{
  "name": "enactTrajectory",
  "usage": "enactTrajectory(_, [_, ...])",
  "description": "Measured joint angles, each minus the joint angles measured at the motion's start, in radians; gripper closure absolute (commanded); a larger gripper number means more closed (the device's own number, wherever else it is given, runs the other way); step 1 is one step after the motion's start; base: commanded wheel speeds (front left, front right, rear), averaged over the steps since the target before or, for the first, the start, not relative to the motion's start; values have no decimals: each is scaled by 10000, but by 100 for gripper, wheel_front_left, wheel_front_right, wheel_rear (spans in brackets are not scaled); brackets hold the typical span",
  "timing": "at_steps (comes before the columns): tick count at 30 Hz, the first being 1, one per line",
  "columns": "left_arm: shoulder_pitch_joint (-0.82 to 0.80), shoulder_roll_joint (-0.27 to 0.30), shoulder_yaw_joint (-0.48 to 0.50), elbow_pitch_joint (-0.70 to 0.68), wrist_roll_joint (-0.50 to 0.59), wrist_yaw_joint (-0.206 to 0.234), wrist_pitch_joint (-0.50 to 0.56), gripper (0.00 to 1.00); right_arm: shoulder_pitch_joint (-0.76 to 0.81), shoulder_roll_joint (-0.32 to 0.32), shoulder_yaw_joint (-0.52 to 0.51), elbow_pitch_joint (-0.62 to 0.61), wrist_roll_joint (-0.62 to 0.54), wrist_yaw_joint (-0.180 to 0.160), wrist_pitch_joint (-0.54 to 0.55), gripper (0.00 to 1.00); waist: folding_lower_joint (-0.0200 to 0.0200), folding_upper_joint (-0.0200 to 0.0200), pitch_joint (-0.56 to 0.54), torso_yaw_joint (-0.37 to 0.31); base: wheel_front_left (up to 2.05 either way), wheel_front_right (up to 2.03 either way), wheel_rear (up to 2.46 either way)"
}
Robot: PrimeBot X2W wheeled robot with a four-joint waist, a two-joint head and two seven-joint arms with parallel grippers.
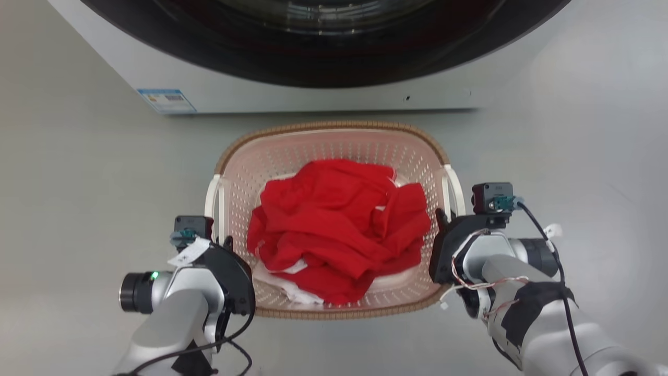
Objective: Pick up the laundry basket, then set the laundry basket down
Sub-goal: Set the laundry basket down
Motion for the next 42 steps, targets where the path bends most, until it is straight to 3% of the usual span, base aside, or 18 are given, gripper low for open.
enactTrajectory(26, [-2746,109,247,-171,316,173,-694,100,-2864,-84,-209,460,-458,4,-790,100,-2,1,3934,238,0,0,0])
enactTrajectory(42, [-3380,203,247,10,502,171,-1300,100,-3234,-100,-150,359,-470,4,-1313,100,-5,-2,4951,267,0,0,0])
